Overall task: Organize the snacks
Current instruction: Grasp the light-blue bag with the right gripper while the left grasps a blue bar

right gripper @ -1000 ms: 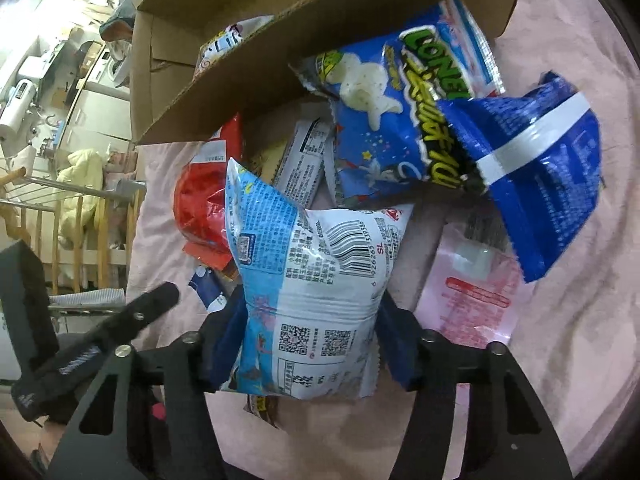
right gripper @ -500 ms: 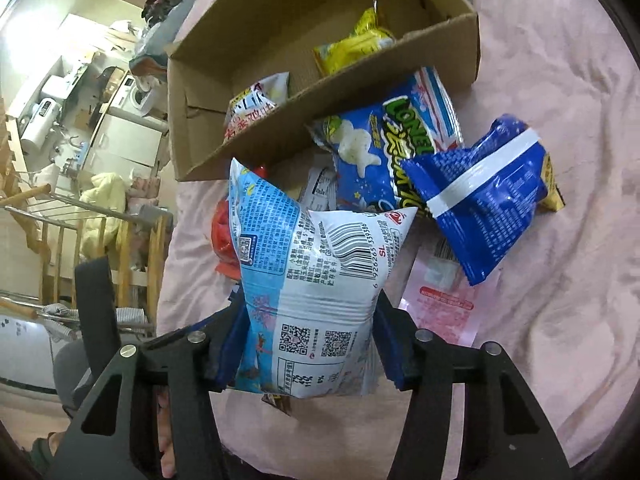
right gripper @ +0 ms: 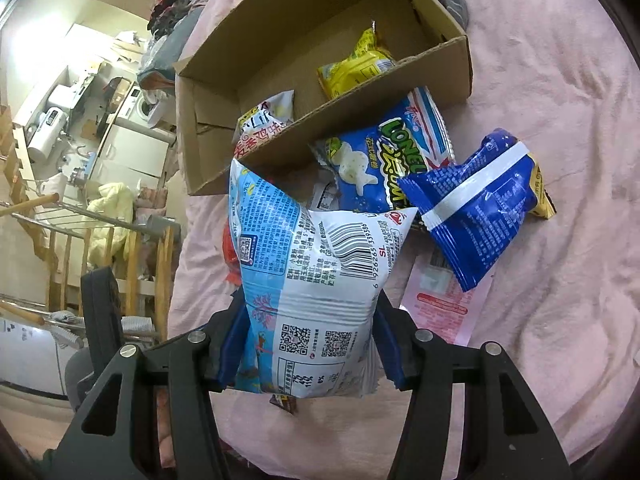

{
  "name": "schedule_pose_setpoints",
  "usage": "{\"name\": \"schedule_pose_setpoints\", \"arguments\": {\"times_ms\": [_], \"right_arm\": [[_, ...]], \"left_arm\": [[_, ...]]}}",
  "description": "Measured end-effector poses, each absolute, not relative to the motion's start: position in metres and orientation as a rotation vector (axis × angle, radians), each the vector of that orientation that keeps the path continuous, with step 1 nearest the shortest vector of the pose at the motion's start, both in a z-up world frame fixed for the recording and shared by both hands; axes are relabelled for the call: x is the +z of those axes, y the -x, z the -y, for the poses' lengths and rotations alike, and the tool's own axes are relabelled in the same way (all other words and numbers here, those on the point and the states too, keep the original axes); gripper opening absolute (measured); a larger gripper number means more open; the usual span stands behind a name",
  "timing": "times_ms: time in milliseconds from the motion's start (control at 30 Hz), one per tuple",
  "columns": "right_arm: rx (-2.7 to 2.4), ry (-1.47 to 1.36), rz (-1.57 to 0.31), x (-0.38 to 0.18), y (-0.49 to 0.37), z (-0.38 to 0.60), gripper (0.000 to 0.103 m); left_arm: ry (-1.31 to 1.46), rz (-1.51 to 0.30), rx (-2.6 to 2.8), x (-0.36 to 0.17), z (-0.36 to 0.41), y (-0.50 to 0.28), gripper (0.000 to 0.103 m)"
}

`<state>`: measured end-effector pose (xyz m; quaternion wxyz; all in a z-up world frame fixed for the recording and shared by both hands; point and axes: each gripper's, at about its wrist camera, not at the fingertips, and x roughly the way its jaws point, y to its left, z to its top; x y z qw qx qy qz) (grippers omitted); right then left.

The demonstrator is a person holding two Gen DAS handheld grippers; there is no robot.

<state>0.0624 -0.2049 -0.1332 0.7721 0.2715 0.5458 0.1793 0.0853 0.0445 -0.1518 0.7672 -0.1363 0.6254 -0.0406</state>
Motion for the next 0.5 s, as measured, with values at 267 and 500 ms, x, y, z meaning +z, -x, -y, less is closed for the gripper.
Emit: {"name": "schedule_pose_setpoints", "arguments": {"times_ms": [267, 500], "right_arm": [[0.383, -0.584, -1.184, -0.134, -0.062, 0.210, 0.058], [0.371, -0.557, -1.185, -0.132, -0.060, 0.208, 0.058]], "left_arm": [[0.268, -1.390, -0.073, -0.155, -0.028, -0.090, 0.017], [0.132, -1.430, -0.062, -0.169, 0.001, -0.094, 0.049]]}}
